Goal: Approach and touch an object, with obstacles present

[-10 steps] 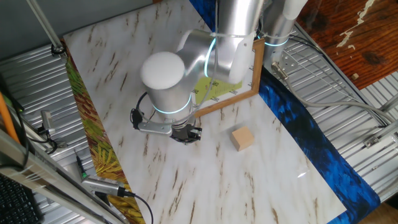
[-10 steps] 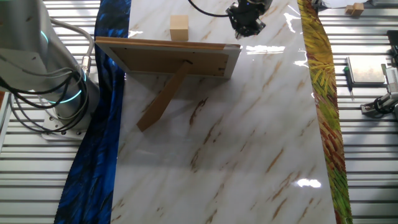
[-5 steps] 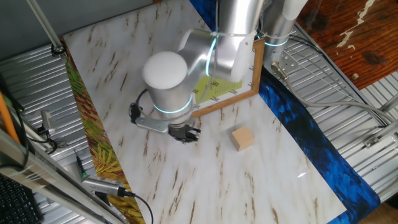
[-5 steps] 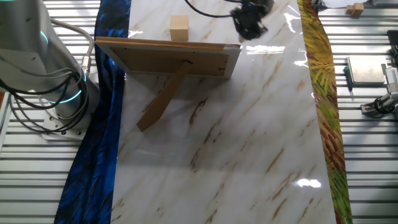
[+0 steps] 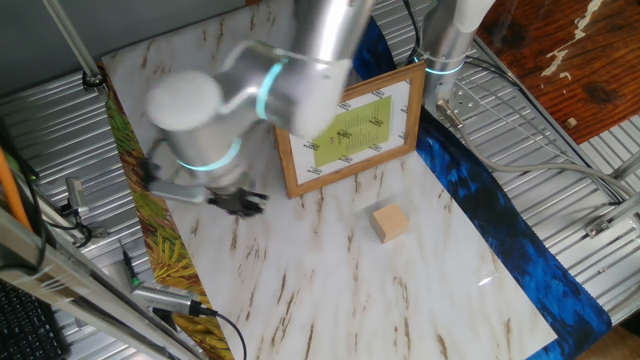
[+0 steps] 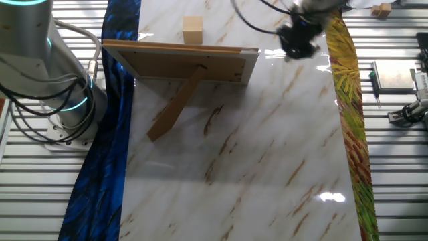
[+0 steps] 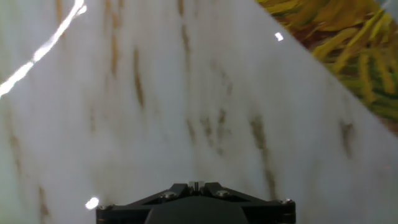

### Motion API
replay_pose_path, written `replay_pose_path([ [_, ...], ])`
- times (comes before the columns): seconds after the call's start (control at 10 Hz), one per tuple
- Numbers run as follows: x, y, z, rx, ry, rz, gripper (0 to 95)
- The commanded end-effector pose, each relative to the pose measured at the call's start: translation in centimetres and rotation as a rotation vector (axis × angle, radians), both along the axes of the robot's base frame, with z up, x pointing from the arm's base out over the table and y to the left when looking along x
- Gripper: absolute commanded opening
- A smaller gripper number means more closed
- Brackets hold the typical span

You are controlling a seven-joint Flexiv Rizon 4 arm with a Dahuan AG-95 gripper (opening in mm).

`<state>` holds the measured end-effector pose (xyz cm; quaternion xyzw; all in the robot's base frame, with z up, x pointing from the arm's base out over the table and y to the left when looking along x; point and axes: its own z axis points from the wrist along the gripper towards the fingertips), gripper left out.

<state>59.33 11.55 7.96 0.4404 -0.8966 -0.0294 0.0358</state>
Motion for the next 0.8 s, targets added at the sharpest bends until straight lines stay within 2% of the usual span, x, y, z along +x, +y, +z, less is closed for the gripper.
replay_pose_path([
  [0.1, 0.97, -1.63, 0.17, 0.017, 0.002, 0.049, 0.0],
  [0.3, 0.97, -1.63, 0.17, 0.046, -0.001, -0.004, 0.0],
  [0.4, 0.97, -1.63, 0.17, 0.048, -0.004, -0.063, 0.0],
  [0.5, 0.97, -1.63, 0.17, 0.045, -0.006, -0.089, 0.0],
  [0.6, 0.97, -1.63, 0.17, 0.022, -0.008, -0.161, 0.0],
  [0.8, 0.92, -2.2, 0.11, 0.014, -0.01, -0.174, 0.0],
])
